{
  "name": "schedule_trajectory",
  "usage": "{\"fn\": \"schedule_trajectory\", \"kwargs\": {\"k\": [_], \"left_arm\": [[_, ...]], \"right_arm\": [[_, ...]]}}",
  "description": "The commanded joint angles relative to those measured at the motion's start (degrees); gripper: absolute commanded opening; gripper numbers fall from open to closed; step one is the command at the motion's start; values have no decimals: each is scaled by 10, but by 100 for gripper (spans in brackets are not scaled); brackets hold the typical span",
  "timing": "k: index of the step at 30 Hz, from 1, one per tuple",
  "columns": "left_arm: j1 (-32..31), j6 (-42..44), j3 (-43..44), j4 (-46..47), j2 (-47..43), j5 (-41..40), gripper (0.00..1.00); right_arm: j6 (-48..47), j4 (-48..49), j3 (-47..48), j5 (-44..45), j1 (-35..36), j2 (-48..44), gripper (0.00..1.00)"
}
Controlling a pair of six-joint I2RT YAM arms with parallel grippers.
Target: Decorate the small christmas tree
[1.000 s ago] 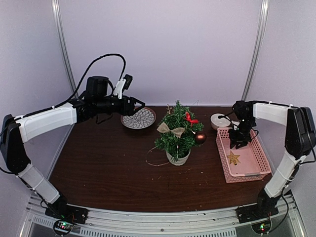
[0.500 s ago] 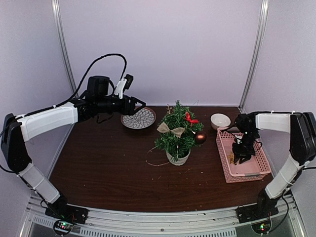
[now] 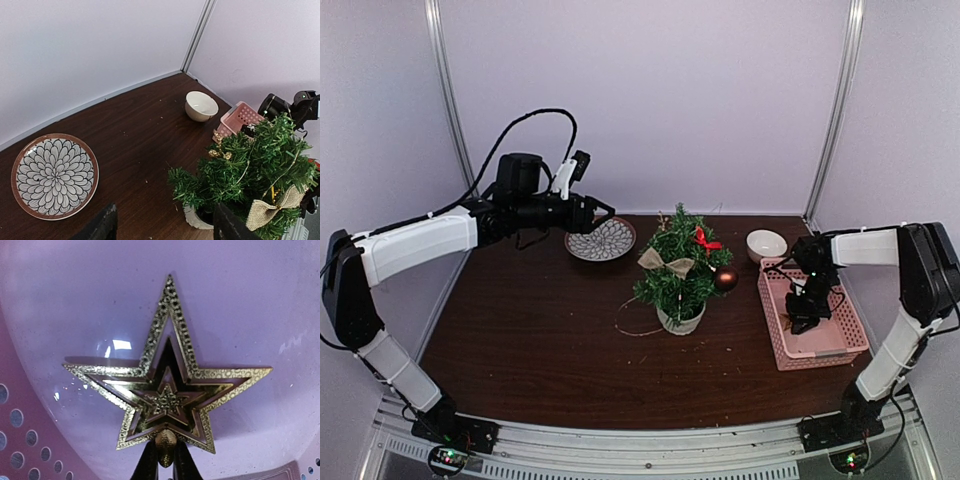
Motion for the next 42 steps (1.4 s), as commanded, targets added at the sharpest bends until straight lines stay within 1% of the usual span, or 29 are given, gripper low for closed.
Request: {"fn": "schedule_trajectory", "kwargs": {"k": [1, 7, 11, 13, 15, 18, 20, 24, 28, 31, 33, 34, 37, 42], "left_arm": [[1, 9, 33, 1, -14, -9, 66], [2, 8, 77, -52, -15, -43, 66], [2, -2, 119, -97, -13, -57, 66], [3, -11, 141, -114, -14, -54, 66], [3, -16, 169, -130, -13, -40, 66], [3, -22, 212, -144, -6, 8, 65], [3, -31, 242, -149, 2, 47, 63], [-1, -55, 297, -150, 22, 109, 62], [-29, -66, 337, -149, 45, 114, 62], [-53, -81, 370, -148, 72, 125, 61], [-69, -94, 381, -138, 86, 113, 61], [-74, -107, 385, -132, 94, 109, 60], [-87, -150, 396, -101, 118, 109, 59], [-117, -166, 410, -83, 136, 90, 60]], "right_arm": [[-4, 12, -8, 23, -3, -27, 7], [-34, -67, 61, 43, -2, -122, 6], [-47, -88, 109, 26, -2, -187, 6], [-54, -80, 128, 7, 3, -222, 5], [-60, -50, 143, -12, 16, -259, 5], [-63, 7, 182, -29, 48, -289, 5], [-71, 35, 213, -34, 79, -288, 5], [-105, 106, 260, -30, 164, -277, 6], [-143, 179, 280, -45, 236, -259, 6], [-163, 215, 291, -44, 282, -243, 7], [-171, 225, 298, -22, 309, -233, 6], [-192, 228, 301, -10, 323, -227, 6], [-216, 234, 309, 35, 359, -214, 6], [-236, 206, 331, 126, 398, -186, 5]]}}
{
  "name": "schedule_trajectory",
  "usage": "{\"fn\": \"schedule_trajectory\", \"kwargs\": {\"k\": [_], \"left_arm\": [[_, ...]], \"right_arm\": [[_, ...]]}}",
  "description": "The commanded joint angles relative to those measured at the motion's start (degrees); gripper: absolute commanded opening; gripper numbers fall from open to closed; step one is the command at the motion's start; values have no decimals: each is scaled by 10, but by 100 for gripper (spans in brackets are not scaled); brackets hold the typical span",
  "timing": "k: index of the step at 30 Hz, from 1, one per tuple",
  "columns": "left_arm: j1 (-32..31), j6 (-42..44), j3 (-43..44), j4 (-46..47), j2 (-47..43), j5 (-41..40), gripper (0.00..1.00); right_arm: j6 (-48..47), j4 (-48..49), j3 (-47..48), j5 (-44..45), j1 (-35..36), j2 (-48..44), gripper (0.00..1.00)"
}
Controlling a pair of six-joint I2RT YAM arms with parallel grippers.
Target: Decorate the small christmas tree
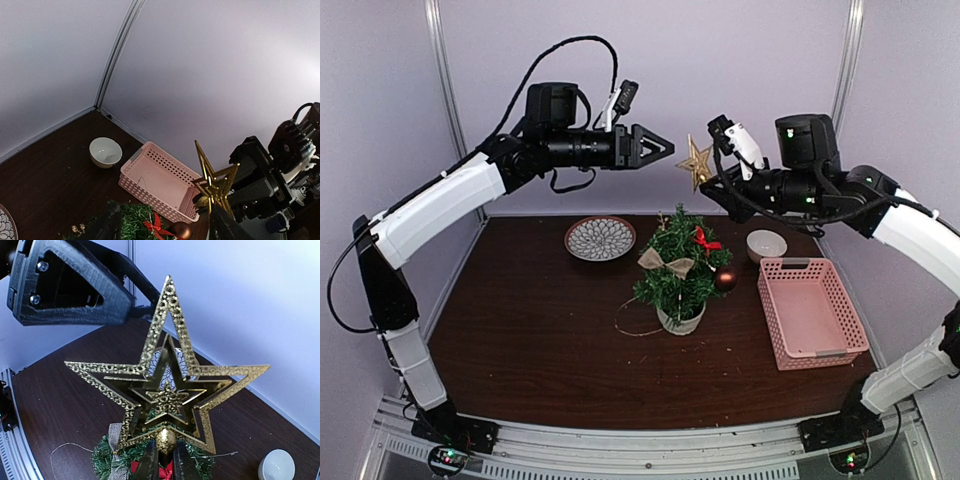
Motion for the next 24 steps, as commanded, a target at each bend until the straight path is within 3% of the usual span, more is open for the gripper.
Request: {"fn": "schedule_trajectory", "kwargs": {"k": [1, 18, 24], "left_arm": [[-20, -35, 26, 50, 5, -13, 61], [-41, -30, 47, 31, 42, -34, 56], [-48, 0, 63, 0, 53, -49, 41]], "right_arm": [[-29, -1, 28, 99, 24, 15, 5], [-28, -3, 53, 137, 40, 52, 5], [-29, -7, 75, 142, 41, 67, 5]]}}
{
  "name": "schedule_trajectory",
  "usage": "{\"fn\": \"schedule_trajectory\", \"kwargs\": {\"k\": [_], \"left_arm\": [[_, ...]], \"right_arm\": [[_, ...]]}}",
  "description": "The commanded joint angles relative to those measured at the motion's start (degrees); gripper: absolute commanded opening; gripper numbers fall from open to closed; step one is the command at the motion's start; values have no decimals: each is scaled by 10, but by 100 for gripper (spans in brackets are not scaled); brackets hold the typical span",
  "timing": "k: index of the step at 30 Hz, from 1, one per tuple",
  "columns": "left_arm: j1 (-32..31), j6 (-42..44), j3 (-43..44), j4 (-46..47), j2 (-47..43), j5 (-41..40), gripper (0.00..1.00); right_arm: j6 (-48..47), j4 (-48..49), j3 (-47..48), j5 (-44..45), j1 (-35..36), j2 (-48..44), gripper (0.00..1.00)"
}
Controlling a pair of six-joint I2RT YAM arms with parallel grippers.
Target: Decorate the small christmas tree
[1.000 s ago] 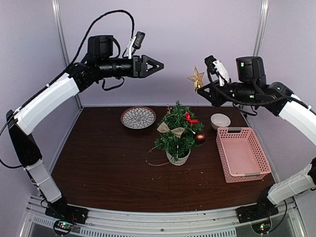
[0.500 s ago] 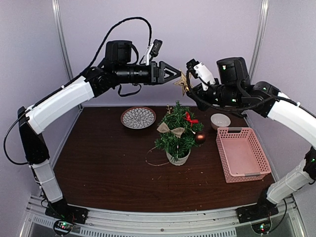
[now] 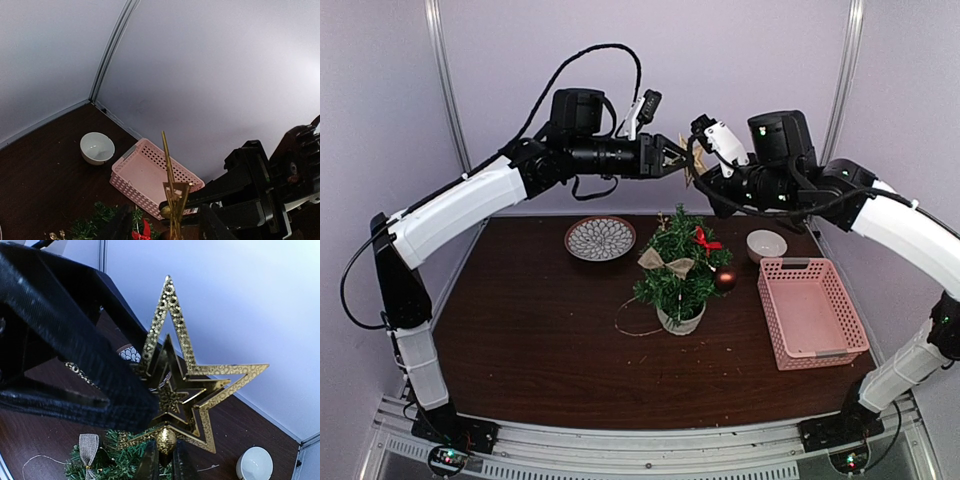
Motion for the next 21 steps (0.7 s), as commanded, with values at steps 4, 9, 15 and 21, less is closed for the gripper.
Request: {"fn": "schedule_trajectory", "kwargs": {"k": [4, 9, 15, 21], "left_arm": [[-9, 38, 26, 0, 2, -23, 22], [-9, 52, 22, 1, -6, -36, 0], [-5, 77, -1, 0, -33, -71, 0], [15, 52, -22, 3, -40, -66, 0]], "right_arm": [[-7, -1, 34, 17, 7, 14, 6], [2, 3, 27, 7, 7, 10, 18], [17, -3, -6, 7, 8, -25, 57], [50, -29, -63, -12, -6, -97, 72]]}}
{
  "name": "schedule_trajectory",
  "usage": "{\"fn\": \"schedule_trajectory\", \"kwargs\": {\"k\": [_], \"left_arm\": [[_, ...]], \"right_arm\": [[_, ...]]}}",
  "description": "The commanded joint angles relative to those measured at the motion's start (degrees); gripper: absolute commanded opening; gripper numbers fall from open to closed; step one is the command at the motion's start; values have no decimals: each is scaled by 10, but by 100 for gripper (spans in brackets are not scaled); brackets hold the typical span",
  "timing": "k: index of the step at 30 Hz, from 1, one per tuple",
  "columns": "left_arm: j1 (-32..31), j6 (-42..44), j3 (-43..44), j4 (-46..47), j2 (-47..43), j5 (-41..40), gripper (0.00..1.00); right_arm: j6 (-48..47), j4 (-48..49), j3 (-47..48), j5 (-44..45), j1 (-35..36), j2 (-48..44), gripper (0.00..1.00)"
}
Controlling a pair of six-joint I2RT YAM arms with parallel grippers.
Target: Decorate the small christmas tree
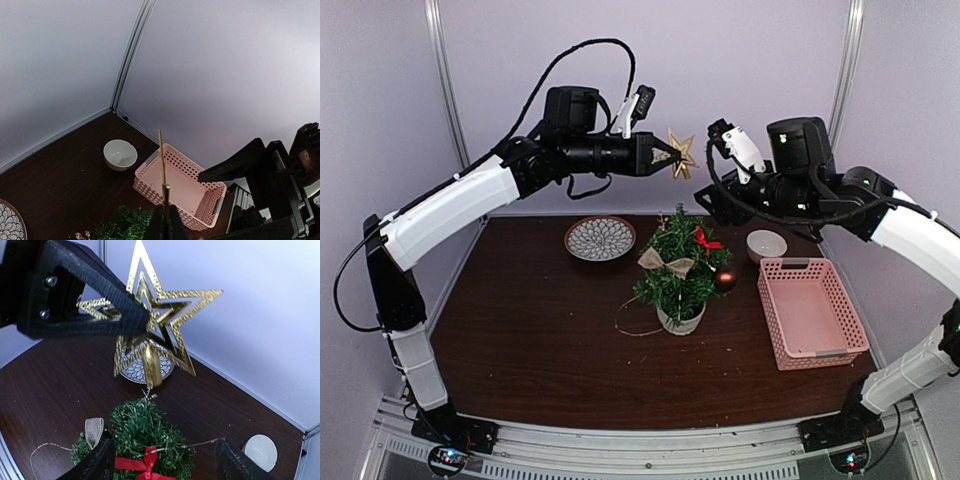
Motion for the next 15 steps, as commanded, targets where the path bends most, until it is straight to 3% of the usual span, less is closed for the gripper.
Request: {"fn": "schedule_trajectory", "kwargs": {"k": [1, 7, 15], "left_arm": [[23, -21, -20, 18, -25, 3, 0], [60, -89, -53, 39, -31, 42, 0], [80, -193, -88, 98, -30, 72, 0]], "right_arm": [[49, -21, -44, -20, -18, -70, 73], [120, -41, -89, -73, -73, -104, 74], [145, -26, -125, -110, -106, -119, 74]]}}
